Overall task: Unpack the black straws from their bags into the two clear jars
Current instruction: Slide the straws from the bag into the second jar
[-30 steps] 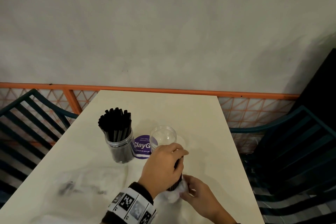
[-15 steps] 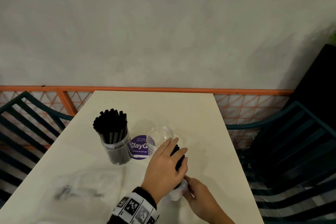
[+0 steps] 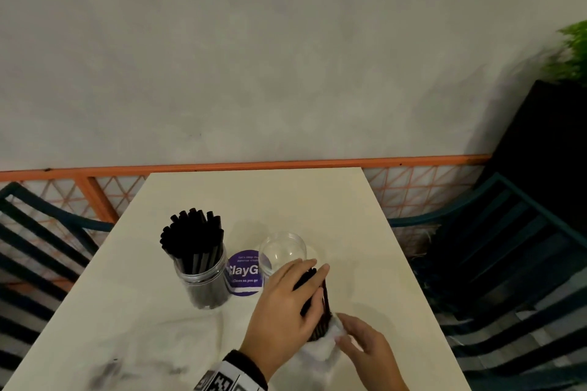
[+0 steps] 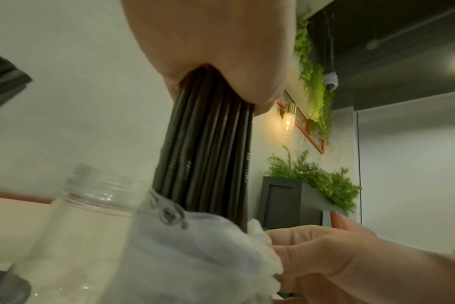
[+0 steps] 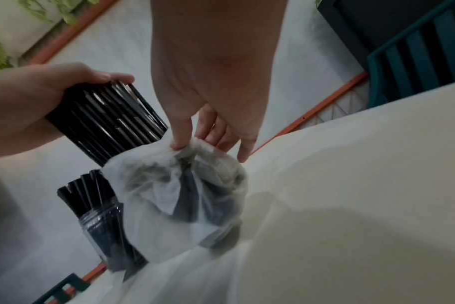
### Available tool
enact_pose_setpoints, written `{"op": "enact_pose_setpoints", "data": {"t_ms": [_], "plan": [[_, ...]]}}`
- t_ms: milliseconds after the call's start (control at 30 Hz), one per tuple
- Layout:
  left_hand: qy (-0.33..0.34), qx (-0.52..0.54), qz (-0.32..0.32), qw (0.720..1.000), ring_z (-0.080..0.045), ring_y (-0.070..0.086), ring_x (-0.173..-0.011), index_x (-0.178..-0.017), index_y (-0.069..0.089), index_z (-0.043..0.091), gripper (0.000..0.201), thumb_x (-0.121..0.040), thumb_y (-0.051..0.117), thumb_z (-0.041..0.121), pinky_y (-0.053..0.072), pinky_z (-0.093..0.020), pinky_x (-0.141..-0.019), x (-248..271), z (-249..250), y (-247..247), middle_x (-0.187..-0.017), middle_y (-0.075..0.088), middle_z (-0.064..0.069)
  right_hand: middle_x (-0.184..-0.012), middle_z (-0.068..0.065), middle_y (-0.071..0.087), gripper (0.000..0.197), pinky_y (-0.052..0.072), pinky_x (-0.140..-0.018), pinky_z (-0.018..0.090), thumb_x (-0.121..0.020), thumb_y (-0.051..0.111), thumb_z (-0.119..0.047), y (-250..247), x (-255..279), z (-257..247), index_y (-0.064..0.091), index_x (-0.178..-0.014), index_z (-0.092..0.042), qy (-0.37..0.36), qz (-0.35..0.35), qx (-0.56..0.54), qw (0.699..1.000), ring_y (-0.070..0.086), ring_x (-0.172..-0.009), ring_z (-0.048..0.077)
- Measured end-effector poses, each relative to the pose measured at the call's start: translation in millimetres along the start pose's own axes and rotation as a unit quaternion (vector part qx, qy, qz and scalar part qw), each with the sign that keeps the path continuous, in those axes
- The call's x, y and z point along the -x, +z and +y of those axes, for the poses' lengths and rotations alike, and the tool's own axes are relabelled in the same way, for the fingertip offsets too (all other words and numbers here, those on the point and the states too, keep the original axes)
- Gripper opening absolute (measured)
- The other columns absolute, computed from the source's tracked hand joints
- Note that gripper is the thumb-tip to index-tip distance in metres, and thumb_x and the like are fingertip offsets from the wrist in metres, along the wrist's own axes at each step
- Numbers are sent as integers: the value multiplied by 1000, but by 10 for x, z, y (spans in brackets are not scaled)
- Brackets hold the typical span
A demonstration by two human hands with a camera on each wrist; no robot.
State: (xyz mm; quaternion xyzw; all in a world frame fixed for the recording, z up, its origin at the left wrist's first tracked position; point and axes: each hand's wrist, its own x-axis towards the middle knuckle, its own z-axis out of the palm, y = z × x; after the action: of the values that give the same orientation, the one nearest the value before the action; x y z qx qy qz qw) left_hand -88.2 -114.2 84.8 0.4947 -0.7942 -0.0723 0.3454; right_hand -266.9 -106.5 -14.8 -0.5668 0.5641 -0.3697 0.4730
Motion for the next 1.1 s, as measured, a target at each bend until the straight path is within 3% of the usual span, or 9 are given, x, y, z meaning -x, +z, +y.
{"op": "enact_pose_setpoints", "data": {"t_ms": [133, 200, 267, 300, 433, 533, 633, 833, 1100], "plan": [[-25, 64, -6, 998, 3, 39, -120, -129, 49, 30, 39, -92, 36, 36, 27, -9, -103, -119, -166, -199, -129, 46, 13, -98, -16, 62, 27, 44, -74, 5, -83, 66, -14, -161, -33, -379, 61, -99, -35, -71, 117, 91, 986, 56, -95, 0], [-46, 95, -10, 994, 4, 38, -121, -128, 48, 28, 39, -93, 34, 38, 29, -7, -102, -229, -273, -259, -135, 37, 18, -97, -19, 54, 24, 48, -90, 28, -84, 65, -12, -248, -118, -599, 63, -108, -20, -119, 182, 166, 962, 53, -93, 7], [-67, 106, -14, 992, 0, 44, -119, -129, 45, 27, 36, -96, 37, 35, 33, -7, -97, -335, -369, -291, -139, 30, 22, -99, -11, 55, 26, 37, -102, 56, -82, 60, -15, -320, -240, -798, 65, -107, -11, -172, 248, 258, 918, 45, -97, 8], [-77, 110, -19, 991, -3, 46, -119, -132, 42, 28, 37, -95, 39, 34, 32, -7, -95, -374, -411, -292, -141, 26, 23, -99, -6, 58, 30, 31, -104, 60, -76, 59, -17, -351, -310, -873, 66, -105, -11, -196, 271, 298, 894, 44, -99, 8], [-104, 151, -48, 982, 7, 24, -128, -143, 13, 32, 75, -84, 57, 45, 19, -6, -101, -486, -575, -159, -145, 9, 25, -104, 4, 65, 33, 16, -113, 50, -78, 54, -21, -409, -585, -1167, 65, -109, -16, -272, 283, 379, 838, 45, -108, 12], [-135, 138, -54, 980, -4, 24, -136, -144, -2, 28, 95, -78, 64, 46, 23, -17, -108, -471, -719, 34, -153, 10, 12, -101, 4, 66, 35, 5, -116, 39, -83, 43, -26, -381, -767, -1287, 65, -108, -15, -312, 253, 431, 808, 46, -107, 13], [-161, 114, -52, 979, -15, 28, -137, -144, -4, 22, 93, -81, 61, 43, 24, -22, -109, -367, -829, 221, -153, 19, 0, -96, 4, 66, 34, 0, -117, 35, -84, 42, -24, -332, -873, -1300, 66, -106, -14, -340, 225, 475, 780, 47, -105, 14], [-161, 121, -20, 979, -14, 26, -138, -144, 6, 19, 77, -88, 55, 34, 19, -18, -112, -266, -922, 337, -152, 23, -2, -95, 6, 68, 33, 7, -115, 43, -85, 42, -22, -279, -952, -1333, 65, -106, -12, -376, 204, 512, 745, 47, -106, 17], [-166, 80, -47, 982, -21, 31, -137, -144, 15, 7, 91, -77, 16, 70, 21, -22, -111, -174, -971, 373, -151, 26, -8, -96, 4, 66, 29, 14, -113, 48, -76, 56, -10, -250, -1018, -1557, 66, -103, -13, -442, 125, 589, 665, 47, -106, 20]]}}
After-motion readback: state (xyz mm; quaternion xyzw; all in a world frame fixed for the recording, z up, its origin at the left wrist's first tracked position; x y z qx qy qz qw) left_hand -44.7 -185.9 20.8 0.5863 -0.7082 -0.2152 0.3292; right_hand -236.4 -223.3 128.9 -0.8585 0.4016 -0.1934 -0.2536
